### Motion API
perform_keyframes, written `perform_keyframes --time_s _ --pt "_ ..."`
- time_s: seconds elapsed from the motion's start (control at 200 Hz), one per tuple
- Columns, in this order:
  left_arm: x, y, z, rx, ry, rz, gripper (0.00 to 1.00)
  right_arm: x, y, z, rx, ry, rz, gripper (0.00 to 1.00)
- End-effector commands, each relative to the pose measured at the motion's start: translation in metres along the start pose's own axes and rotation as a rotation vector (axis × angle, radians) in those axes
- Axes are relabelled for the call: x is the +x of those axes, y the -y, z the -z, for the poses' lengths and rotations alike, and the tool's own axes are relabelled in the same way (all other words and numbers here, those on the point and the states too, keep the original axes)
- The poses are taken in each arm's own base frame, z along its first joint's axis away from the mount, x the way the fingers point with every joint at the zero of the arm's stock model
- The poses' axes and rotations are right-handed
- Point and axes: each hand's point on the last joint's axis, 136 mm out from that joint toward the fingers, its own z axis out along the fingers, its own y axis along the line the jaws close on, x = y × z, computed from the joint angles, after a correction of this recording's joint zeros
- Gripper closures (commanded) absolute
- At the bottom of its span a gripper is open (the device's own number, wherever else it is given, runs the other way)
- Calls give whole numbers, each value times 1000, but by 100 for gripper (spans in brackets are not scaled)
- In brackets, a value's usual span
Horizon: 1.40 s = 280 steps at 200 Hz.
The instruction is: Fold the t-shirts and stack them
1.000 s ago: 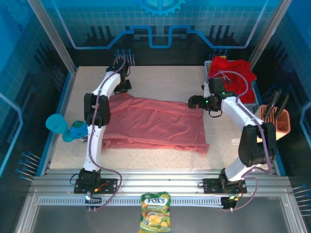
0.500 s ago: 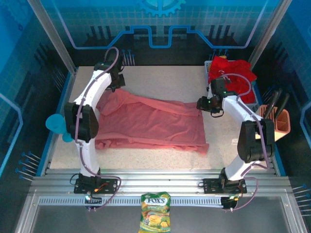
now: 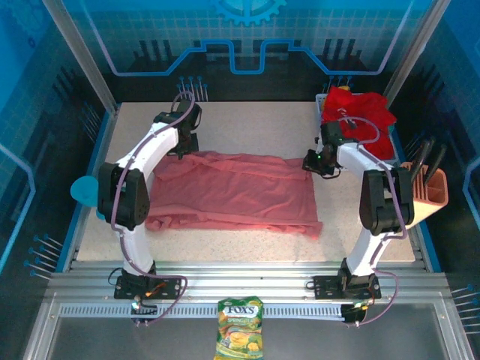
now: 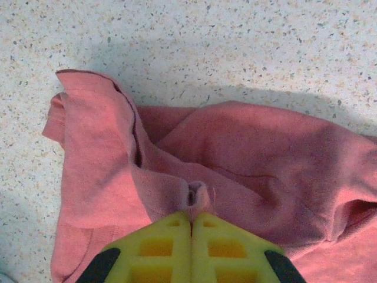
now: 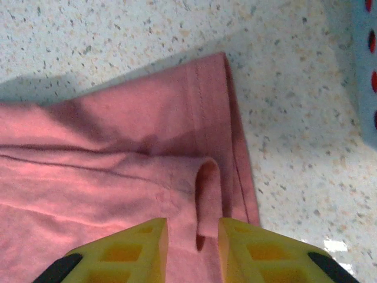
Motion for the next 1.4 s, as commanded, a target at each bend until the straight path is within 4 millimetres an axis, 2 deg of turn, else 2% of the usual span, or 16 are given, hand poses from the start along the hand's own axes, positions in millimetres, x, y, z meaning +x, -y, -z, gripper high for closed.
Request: perform_keyframes --time_s 0.0,0.565,0.74,0.855,1.041,1.176,1.396 --pt "-8 -4 17 -3 63 7 100 -3 -9 -7 -32 -13 -12 71" --pt "-7 -4 20 -7 69 -11 100 -3 -15 -22 -38 -44 -3 79" --pt "-6 -8 22 -24 65 -22 100 -7 -20 -18 -51 -24 11 100" --pt "-1 -10 29 -33 56 -28 100 -14 -25 -6 -73 -3 42 100" --pt "24 -20 45 -55 34 12 100 -12 -29 18 -116 17 81 100" --pt "50 -25 53 -78 15 34 100 -2 -33 28 -144 -6 101 100" --pt "93 -33 38 -104 -59 51 100 16 -18 27 -94 -30 97 100"
